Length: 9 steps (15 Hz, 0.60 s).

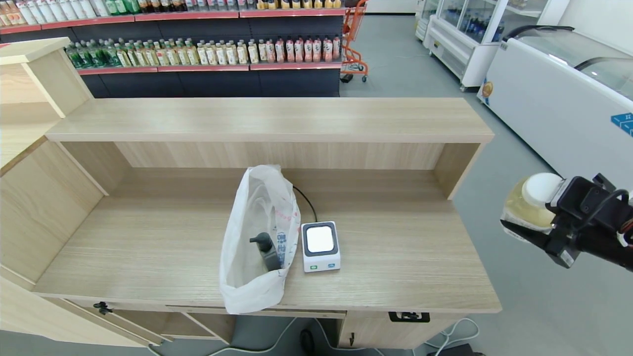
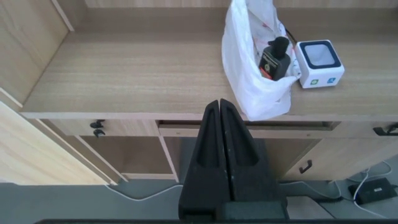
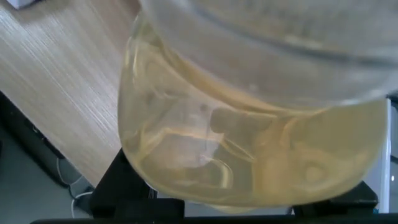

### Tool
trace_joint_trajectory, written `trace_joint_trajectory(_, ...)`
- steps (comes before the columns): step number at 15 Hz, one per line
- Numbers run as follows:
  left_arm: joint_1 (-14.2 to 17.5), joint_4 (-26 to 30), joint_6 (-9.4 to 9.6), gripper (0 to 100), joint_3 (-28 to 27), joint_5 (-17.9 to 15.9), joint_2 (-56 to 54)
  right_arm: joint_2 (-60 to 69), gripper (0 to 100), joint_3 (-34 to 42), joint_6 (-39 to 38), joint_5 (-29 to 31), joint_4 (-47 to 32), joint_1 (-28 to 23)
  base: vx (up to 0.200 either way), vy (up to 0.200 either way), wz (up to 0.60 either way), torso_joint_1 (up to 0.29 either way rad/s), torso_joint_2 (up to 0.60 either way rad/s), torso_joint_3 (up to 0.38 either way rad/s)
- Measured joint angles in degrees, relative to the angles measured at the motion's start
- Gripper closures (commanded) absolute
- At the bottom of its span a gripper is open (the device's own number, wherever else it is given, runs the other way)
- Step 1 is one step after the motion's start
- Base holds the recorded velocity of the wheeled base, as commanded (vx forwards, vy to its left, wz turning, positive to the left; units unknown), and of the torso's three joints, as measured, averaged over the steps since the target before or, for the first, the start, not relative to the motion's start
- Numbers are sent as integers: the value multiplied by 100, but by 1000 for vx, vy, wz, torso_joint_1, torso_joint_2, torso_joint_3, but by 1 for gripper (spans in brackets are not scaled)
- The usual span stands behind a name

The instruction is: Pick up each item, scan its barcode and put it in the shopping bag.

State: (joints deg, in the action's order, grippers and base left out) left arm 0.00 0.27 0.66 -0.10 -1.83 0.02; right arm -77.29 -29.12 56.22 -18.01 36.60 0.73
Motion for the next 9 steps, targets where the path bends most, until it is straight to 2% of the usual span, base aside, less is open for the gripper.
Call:
trace_joint_trajectory(6, 0, -5, 2, 100, 0, 0, 0, -262, 100, -232, 51, -2, 71, 211, 0, 200, 0, 3, 2, 3)
trace_joint_trajectory(9, 0, -5, 2, 100, 0, 0, 0, -728, 100, -513, 68, -46, 656, 282, 0, 200, 0, 1, 4, 2)
